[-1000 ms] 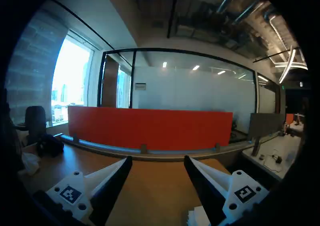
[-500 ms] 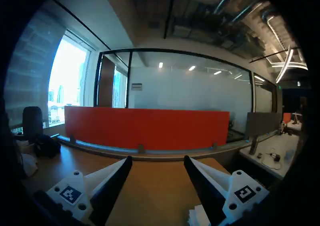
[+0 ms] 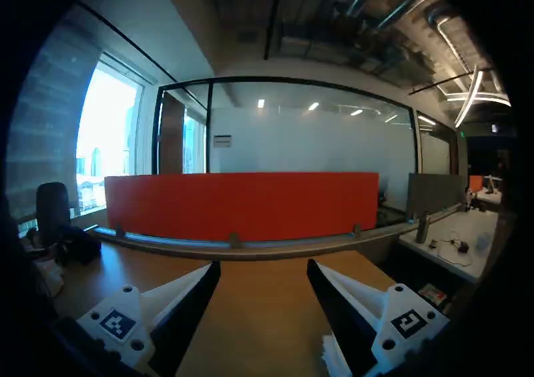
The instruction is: Fold towel
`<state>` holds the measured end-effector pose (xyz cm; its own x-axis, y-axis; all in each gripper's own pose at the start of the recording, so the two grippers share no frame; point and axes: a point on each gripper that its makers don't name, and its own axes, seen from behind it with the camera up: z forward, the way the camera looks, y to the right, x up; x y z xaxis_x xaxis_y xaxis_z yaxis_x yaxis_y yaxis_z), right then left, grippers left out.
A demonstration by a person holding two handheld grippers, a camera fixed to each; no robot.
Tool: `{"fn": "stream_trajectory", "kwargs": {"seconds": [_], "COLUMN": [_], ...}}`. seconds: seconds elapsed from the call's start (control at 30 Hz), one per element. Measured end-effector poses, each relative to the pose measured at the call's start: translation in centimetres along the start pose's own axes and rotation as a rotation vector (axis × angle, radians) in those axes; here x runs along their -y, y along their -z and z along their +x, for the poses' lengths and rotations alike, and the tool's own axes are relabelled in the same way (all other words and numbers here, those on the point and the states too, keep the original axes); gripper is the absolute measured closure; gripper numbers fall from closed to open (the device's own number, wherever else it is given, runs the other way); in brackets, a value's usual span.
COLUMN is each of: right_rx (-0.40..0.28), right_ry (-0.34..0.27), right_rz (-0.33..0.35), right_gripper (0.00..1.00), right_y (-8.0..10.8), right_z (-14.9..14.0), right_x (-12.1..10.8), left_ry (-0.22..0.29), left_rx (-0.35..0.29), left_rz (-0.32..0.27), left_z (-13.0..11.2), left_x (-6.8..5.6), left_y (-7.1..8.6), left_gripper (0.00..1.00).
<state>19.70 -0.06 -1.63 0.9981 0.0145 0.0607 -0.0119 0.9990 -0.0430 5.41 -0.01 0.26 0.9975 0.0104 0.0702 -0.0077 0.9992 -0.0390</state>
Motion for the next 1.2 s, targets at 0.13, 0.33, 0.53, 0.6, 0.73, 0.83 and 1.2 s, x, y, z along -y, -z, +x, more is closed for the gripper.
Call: {"fn": "stream_trajectory", "kwargs": {"seconds": [0.13, 0.33, 0.53, 0.6, 0.73, 0.83, 1.2], "right_rx": [0.002, 0.001, -0.005, -0.009, -0.014, -0.021, -0.036], "right_ry": [-0.006, -0.007, -0.009, -0.008, -0.006, -0.009, -0.018], "right_rz": [-0.005, -0.009, -0.003, 0.002, 0.002, -0.001, -0.012], "right_gripper": [0.0, 0.0, 0.0, 0.0, 0.0, 0.0, 0.0], "right_y": [0.0, -0.1, -0.5, -0.5, -0.6, -0.5, -0.3], "right_z": [-0.5, -0.9, -1.7, -1.9, -2.4, -2.7, -3.1], "right_x": [0.0, 0.4, 1.0, 1.1, 1.0, 0.7, -0.3], "left_ry": [-0.003, -0.001, 0.023, 0.027, 0.02, 0.013, 0.012], "left_rx": [-0.01, -0.025, -0.046, -0.054, -0.065, -0.072, -0.076], "left_rz": [0.005, 0.015, 0.034, 0.037, 0.036, 0.037, 0.037], "left_z": [-1.3, -2.8, -4.0, -4.2, -4.6, -4.9, -6.1], "left_x": [0.3, 0.5, 0.7, 0.7, 0.5, 0.3, 0.0], "left_y": [-0.1, -0.2, -0.2, -0.3, -0.6, -0.7, -0.5], "left_gripper": [0.05, 0.05, 0.05, 0.05, 0.05, 0.05, 0.05]}}
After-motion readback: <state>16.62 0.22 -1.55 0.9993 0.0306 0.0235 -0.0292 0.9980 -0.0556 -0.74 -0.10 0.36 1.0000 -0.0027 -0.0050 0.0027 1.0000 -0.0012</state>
